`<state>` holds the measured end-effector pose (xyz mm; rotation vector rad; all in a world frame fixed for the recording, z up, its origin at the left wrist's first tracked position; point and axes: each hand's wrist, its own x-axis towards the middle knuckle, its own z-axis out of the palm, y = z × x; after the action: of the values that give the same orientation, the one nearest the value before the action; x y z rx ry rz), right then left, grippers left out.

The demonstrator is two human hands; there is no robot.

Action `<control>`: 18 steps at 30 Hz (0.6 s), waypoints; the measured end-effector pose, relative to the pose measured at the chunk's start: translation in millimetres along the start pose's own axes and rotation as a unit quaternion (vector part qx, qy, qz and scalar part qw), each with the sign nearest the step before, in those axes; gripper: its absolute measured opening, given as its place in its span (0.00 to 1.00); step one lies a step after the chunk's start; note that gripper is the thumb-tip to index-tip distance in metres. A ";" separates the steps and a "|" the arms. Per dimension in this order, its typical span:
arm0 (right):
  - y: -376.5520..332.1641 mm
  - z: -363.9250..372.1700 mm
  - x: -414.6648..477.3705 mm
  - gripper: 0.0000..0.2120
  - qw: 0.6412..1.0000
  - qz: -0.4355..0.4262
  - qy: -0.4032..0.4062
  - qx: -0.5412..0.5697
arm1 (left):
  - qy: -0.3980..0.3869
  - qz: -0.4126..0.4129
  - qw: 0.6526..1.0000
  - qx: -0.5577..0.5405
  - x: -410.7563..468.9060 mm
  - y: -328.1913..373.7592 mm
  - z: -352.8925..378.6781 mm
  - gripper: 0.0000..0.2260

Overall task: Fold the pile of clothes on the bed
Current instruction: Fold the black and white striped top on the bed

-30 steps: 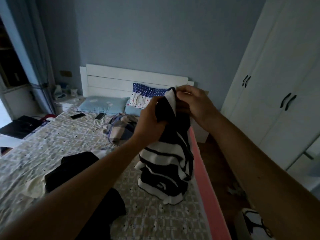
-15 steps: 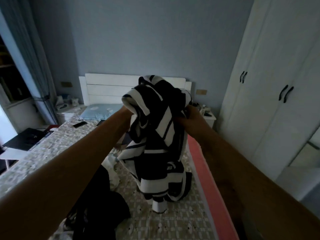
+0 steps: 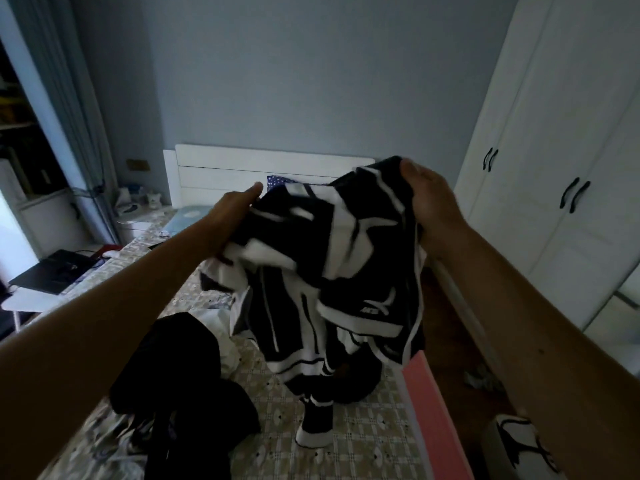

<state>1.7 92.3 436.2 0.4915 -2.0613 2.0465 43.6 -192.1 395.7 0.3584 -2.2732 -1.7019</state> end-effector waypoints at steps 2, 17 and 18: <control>-6.2 -10.3 7.4 0.12 0.999 0.002 0.024 -0.021 | 0.033 0.035 0.994 0.094 4.7 -10.1 -12.5 0.21; -34.4 42.7 15.0 0.18 0.972 -0.115 -0.106 -0.174 | -0.202 0.299 0.928 0.094 -27.8 36.0 88.2 0.28; -32.7 43.9 16.2 0.18 0.969 -0.122 -0.114 -0.183 | -0.179 0.308 0.928 0.111 -27.1 35.1 93.1 0.24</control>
<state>2.8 47.5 471.4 0.8922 -2.3023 1.4856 33.8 -89.8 402.5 -0.6222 -2.4566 -1.2538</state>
